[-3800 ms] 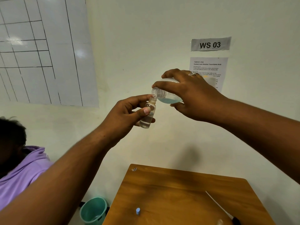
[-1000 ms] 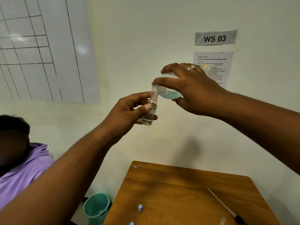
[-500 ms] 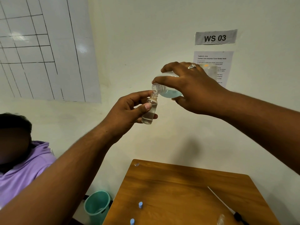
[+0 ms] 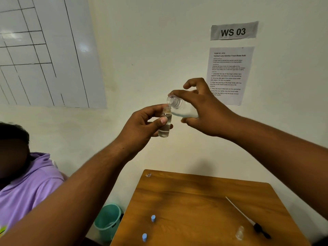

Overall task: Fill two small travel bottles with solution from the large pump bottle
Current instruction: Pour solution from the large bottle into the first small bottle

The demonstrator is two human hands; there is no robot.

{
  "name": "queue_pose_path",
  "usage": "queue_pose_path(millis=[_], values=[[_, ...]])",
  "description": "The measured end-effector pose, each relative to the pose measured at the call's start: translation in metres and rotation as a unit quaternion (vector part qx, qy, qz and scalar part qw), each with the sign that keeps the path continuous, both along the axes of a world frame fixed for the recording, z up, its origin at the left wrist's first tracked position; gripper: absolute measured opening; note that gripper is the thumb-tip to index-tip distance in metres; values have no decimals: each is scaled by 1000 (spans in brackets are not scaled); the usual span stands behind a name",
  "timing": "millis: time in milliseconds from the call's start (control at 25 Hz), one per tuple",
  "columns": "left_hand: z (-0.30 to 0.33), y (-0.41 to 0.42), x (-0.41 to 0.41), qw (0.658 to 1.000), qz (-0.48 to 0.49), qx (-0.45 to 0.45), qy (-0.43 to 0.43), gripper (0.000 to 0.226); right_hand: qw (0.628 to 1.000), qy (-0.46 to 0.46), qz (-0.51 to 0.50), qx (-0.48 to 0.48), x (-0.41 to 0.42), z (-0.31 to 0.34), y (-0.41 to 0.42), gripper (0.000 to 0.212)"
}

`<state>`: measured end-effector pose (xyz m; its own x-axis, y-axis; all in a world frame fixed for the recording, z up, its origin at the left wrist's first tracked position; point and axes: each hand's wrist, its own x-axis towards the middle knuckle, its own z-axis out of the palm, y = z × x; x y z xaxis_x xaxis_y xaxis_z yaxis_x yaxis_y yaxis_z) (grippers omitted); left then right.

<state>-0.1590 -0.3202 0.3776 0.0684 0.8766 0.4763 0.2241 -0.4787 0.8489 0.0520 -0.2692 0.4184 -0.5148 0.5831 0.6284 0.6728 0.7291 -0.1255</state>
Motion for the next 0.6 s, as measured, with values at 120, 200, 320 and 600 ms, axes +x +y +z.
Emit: queue_pose_path(millis=[120, 200, 320, 600], values=[[-16, 15, 5, 999, 4, -24, -33, 30, 994, 64, 0, -89, 6, -24, 13, 77], [-28, 24, 7, 998, 9, -36, -51, 29, 982, 113, -12, -147, 12, -41, 20, 81], [-55, 34, 10, 997, 25, -54, -50, 27, 961, 171, -36, -216, 23, -76, 31, 84], [-174, 57, 18, 988, 71, -124, 65, 29, 901, 228, -70, -362, 39, -208, 41, 78]])
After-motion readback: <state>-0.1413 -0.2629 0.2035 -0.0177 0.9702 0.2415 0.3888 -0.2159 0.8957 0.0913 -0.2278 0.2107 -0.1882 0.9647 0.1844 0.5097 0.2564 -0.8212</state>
